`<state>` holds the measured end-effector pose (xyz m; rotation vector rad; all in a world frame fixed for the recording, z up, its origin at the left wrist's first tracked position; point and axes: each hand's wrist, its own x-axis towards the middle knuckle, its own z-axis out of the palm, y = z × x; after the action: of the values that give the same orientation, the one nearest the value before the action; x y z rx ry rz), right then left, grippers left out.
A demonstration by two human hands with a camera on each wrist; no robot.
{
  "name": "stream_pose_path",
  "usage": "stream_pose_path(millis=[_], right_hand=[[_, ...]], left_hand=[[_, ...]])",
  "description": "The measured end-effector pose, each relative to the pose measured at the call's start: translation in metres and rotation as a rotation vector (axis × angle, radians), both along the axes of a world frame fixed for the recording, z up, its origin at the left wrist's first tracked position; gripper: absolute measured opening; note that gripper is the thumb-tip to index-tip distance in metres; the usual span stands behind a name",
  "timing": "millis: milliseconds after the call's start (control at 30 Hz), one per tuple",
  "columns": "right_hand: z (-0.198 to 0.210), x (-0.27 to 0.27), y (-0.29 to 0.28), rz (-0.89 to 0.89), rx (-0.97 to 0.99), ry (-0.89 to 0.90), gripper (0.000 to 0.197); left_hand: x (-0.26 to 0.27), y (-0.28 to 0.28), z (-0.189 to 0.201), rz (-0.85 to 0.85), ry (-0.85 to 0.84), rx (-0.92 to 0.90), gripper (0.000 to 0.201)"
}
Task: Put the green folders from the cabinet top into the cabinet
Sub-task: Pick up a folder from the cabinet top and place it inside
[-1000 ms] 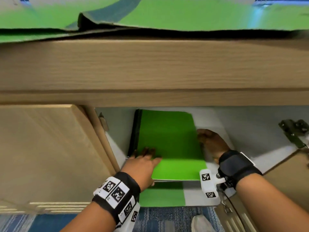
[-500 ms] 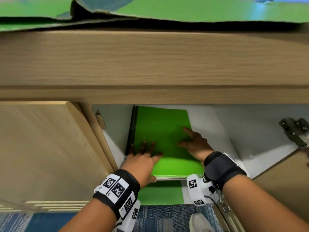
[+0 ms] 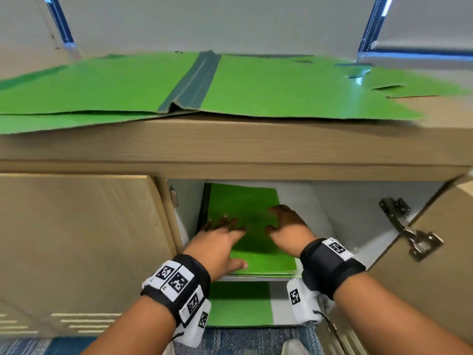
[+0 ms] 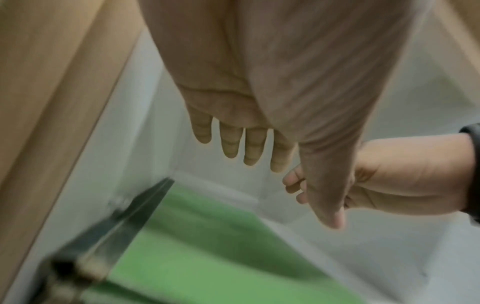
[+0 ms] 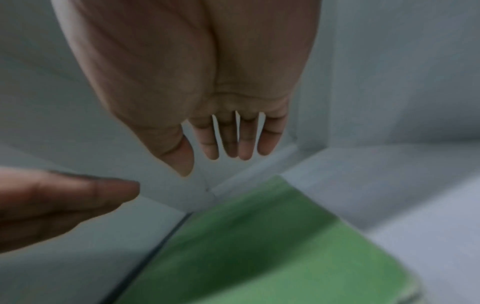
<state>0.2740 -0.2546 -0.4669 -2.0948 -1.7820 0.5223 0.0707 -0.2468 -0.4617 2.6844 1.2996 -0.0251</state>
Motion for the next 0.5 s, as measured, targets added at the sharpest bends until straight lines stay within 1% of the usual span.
stream_pose_path(millis=[67,133,200,267,367,433,500], right_hand=[[0.033,-0.009,-0.019,0.077,0.064,0.008,0.050],[0.066,-0.019,-0.037,0.142,0.124,-0.027,0.047],[0.097,-0.026,-0.053,0.168,0.159,-0.066,0.043],[0.125,-0.033,-0.071,0.192,0.167,-0.103,0.043],[0.161,-0.044,-0.098,0.277,0.156,-0.170,0.042],[0.182,-0.051,-0.113,0.322,0.189,-0.192,0.034],[0.208,-0.057,-0.126,0.334,0.230,-0.191,0.028]], left_hand=[[-0.003,-0.013,0.032,0.012,-0.045,0.028,0.077],[-0.007,-0.025,0.060,0.007,-0.083,0.054,0.075],[-0.010,-0.037,0.085,-0.003,-0.124,0.084,0.074],[-0.014,-0.049,0.111,-0.024,-0.141,0.139,0.074],[-0.021,-0.067,0.146,-0.067,-0.145,0.204,0.071],[-0.025,-0.077,0.166,-0.079,-0.151,0.214,0.066],[-0.030,-0.087,0.188,-0.063,-0.169,0.281,0.057]])
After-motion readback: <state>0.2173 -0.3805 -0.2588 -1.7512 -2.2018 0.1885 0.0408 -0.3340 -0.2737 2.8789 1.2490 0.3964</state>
